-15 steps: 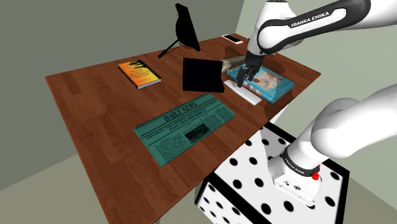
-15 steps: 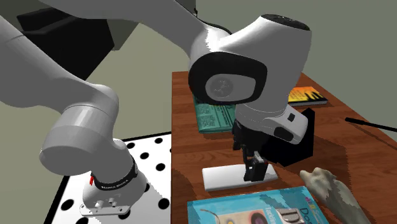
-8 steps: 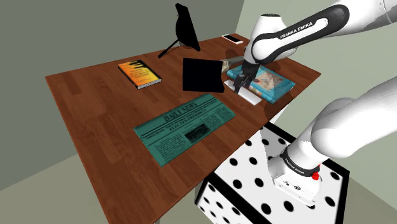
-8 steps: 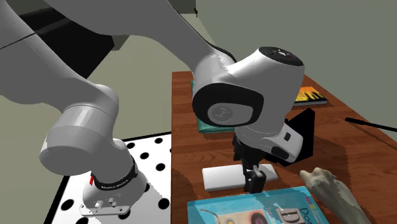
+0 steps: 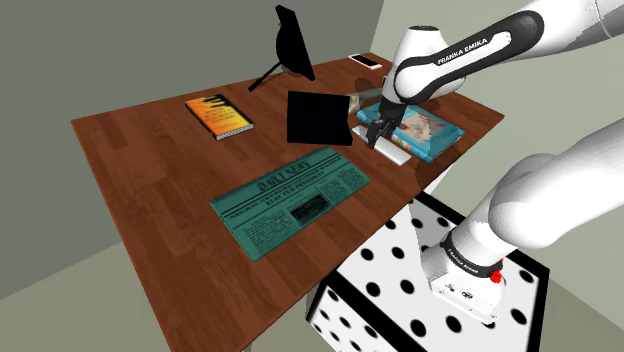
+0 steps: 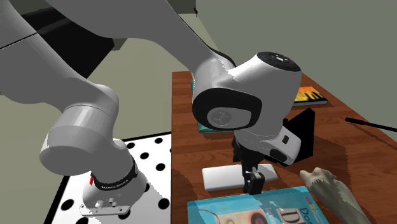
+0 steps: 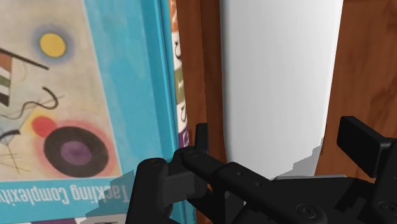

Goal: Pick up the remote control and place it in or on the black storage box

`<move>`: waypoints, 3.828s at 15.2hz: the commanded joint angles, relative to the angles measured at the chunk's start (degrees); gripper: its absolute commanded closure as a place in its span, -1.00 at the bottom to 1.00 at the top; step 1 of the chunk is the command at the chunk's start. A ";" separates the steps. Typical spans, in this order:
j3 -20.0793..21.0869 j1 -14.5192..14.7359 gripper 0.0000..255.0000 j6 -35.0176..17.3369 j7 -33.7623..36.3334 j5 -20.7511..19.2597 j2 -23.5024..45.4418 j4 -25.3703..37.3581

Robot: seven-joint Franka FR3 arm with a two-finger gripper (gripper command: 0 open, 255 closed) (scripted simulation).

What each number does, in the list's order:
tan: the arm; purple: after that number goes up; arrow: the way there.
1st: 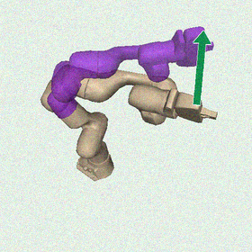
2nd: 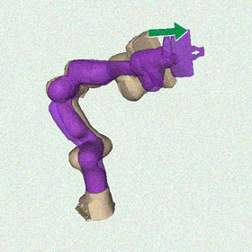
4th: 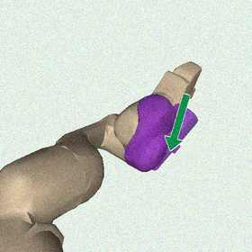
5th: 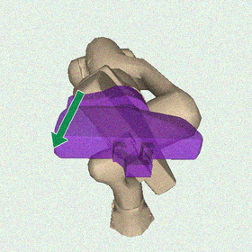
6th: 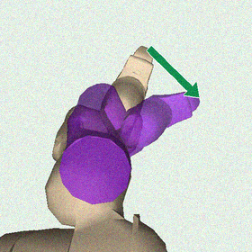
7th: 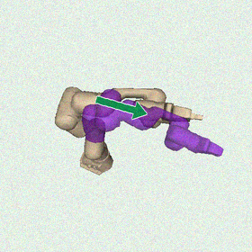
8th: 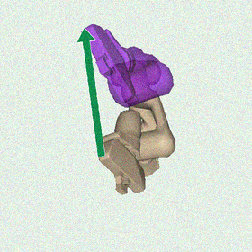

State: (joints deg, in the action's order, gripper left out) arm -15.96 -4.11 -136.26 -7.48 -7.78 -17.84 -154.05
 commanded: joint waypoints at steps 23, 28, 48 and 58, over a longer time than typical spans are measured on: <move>1.27 -0.31 1.00 11.35 0.51 -0.27 -6.77 4.63; 1.76 -0.32 1.00 15.82 0.58 -0.15 -8.78 7.10; 5.10 2.24 1.00 27.42 3.41 2.83 -5.01 22.27; 9.08 6.37 1.00 27.94 9.37 6.82 13.90 41.36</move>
State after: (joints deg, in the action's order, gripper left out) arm -7.41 1.77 -108.27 0.99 -1.29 -5.81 -114.52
